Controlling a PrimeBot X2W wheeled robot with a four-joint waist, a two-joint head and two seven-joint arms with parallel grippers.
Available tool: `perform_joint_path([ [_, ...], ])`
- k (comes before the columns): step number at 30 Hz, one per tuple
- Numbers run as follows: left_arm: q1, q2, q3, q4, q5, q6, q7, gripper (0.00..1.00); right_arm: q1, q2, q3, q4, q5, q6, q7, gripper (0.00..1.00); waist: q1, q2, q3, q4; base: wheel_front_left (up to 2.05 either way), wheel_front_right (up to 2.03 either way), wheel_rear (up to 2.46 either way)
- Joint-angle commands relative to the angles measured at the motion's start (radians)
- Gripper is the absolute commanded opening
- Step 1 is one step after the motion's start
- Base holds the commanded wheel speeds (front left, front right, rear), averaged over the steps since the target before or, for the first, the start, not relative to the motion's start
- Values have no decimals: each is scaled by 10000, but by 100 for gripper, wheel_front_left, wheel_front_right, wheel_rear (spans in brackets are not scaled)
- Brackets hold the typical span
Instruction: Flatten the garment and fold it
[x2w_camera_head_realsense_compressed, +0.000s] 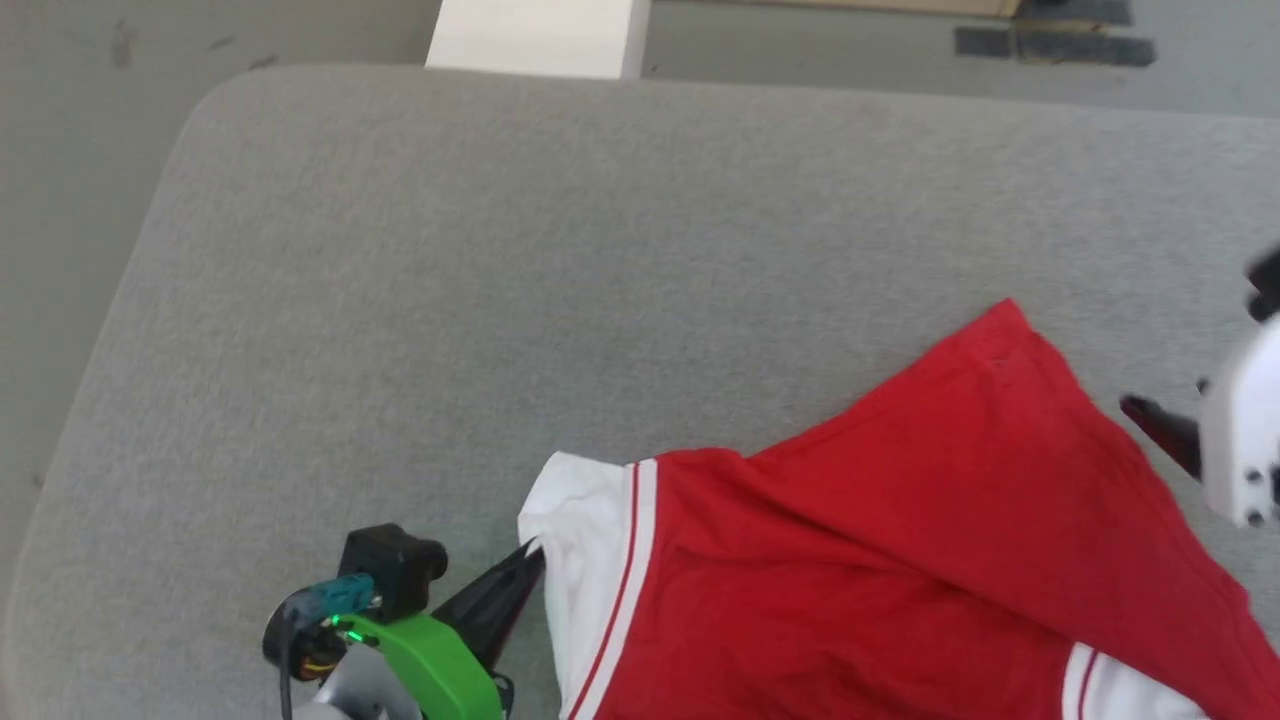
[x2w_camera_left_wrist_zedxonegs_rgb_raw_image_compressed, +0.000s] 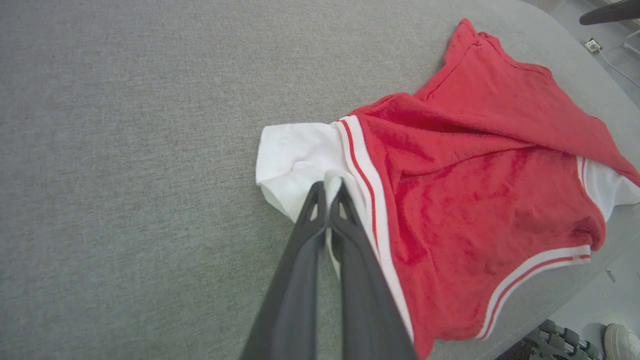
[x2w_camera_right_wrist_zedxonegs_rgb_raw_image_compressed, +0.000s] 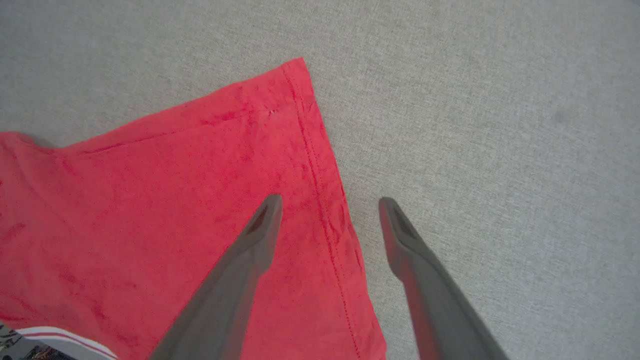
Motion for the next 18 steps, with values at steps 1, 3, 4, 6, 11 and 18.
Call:
perform_joint_path([
  [1,-203,-88,-14,-46,152,8,-1,0,-477,21,256,286,-193,-15,86,100,0,0,540,491,0,0,0],
  [3,-315,-180,-54,-49,203,-33,0,0,-1056,23,590,751,-399,-15,148,100,0,0,770,711,0,0,0],
  [4,-360,-221,-70,-36,223,-52,-3,0,-1286,34,731,968,-473,-15,165,100,0,0,852,799,0,0,0],
  [6,-469,-328,-107,-9,265,-102,-21,0,-1752,54,974,1444,-614,-15,186,100,0,0,1065,1019,0,0,0],
  [11,-673,-618,-206,106,333,-214,-93,0,-2445,-240,1543,2656,-1088,-15,185,100,0,0,1447,1512,0,0,0],
  [18,-709,-983,-333,364,318,-307,-268,0,-2403,-451,2163,3765,-1171,-15,57,100,0,0,1643,1868,0,0,0],
])
